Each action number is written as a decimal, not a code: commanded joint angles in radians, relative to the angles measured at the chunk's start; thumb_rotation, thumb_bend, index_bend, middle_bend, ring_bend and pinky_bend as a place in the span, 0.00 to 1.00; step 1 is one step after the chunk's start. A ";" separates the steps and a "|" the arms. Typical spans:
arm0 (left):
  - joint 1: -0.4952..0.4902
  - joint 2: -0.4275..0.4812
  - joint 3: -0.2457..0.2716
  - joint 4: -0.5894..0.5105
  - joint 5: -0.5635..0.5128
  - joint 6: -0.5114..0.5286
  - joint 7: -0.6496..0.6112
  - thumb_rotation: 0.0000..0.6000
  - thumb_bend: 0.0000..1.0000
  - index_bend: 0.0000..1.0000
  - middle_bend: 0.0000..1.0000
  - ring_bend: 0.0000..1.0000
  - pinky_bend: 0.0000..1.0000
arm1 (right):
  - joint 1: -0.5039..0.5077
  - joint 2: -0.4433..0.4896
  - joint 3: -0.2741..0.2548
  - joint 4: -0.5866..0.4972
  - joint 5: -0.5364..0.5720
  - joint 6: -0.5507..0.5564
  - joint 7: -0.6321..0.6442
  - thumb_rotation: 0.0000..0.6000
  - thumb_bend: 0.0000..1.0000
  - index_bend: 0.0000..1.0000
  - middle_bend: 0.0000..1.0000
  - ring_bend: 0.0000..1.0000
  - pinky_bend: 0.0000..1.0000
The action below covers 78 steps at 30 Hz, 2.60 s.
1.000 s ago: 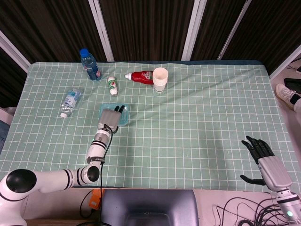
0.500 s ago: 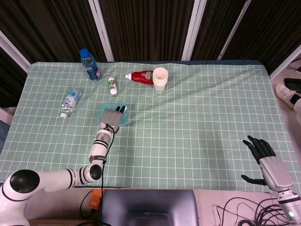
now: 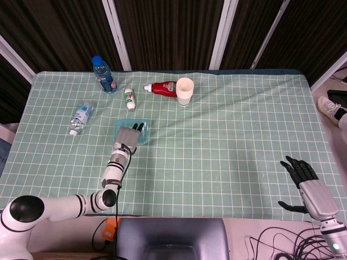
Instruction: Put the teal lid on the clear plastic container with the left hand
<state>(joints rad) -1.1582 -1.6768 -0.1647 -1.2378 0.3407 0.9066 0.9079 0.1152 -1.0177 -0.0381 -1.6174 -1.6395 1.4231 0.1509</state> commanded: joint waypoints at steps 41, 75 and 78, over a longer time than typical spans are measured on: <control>0.166 0.195 0.072 -0.353 0.255 0.144 -0.148 1.00 0.33 0.00 0.15 0.90 1.00 | -0.003 -0.008 -0.006 -0.005 -0.013 0.004 -0.026 1.00 0.12 0.00 0.00 0.00 0.00; 0.169 0.210 0.070 -0.309 0.168 0.071 -0.136 1.00 0.33 0.00 0.18 0.90 1.00 | -0.001 -0.011 -0.003 -0.010 -0.004 -0.001 -0.039 1.00 0.12 0.00 0.00 0.00 0.00; 0.168 0.210 0.073 -0.308 0.165 0.069 -0.134 1.00 0.33 0.00 0.19 0.90 1.00 | -0.001 -0.011 -0.003 -0.010 -0.004 -0.002 -0.040 1.00 0.12 0.00 0.00 0.00 0.00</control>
<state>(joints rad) -0.9903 -1.4668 -0.0921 -1.5459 0.5060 0.9759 0.7742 0.1142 -1.0287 -0.0409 -1.6273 -1.6437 1.4213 0.1107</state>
